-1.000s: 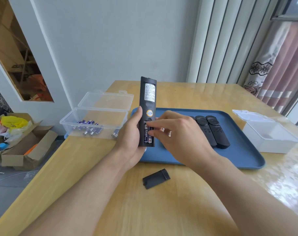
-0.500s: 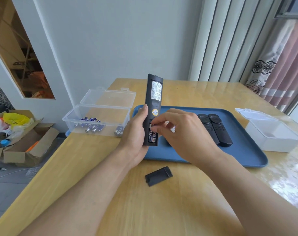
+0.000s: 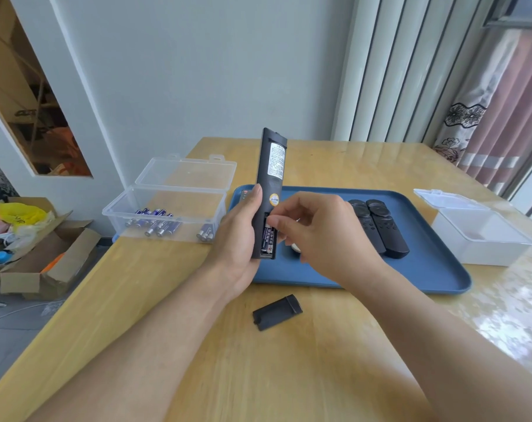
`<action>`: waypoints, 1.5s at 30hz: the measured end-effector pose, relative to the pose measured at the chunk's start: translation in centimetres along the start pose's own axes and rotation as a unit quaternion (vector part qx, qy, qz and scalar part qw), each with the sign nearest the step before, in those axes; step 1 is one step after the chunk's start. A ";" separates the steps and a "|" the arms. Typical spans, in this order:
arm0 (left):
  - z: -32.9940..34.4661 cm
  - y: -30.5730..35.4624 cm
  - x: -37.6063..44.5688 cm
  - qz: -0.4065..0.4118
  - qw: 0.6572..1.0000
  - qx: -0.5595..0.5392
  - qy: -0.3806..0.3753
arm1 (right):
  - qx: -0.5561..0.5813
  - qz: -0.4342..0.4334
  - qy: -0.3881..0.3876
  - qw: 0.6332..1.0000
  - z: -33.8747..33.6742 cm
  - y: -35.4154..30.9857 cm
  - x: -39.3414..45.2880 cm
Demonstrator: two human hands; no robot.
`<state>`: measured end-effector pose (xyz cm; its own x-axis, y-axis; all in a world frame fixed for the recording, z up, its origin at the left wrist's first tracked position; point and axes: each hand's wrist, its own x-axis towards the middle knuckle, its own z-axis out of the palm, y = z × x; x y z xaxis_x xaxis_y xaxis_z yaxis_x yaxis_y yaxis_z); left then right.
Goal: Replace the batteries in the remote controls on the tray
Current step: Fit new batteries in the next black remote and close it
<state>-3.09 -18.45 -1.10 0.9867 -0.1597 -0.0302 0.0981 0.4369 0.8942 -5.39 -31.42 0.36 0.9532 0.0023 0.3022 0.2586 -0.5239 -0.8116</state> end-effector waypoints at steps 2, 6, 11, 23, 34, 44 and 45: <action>-0.2 -0.1 0.2 0.005 1.000 0.009 0.000 | 0.046 0.023 -0.009 0.999 0.0 0.0 0.0; -0.6 -0.1 0.2 0.017 0.999 0.029 -0.001 | 0.108 0.064 -0.035 0.991 0.0 0.1 0.1; -0.4 -0.2 0.1 0.036 0.999 0.030 0.004 | 0.188 0.122 -0.088 0.971 -0.2 0.1 0.2; -1.3 0.9 1.2 0.003 0.996 -0.076 0.044 | 0.446 0.246 -0.109 0.854 -1.8 -0.6 0.8; -1.0 1.0 0.6 -0.082 0.995 -0.052 -0.007 | -0.164 -0.160 -0.077 0.970 0.1 0.3 -0.4; -1.1 1.0 0.6 -0.103 0.994 -0.021 -0.017 | -0.198 -0.239 -0.058 0.949 0.5 1.4 0.1; -1.1 1.1 0.6 -0.105 0.994 -0.024 -0.017 | -0.209 -0.251 -0.051 0.944 0.6 1.5 0.1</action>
<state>-2.29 -17.12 -0.62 0.9390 -0.2811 -0.1981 0.3080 0.4316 0.8478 -4.81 -31.69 -1.10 0.7431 0.4103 0.5286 0.6173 -0.7252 -0.3050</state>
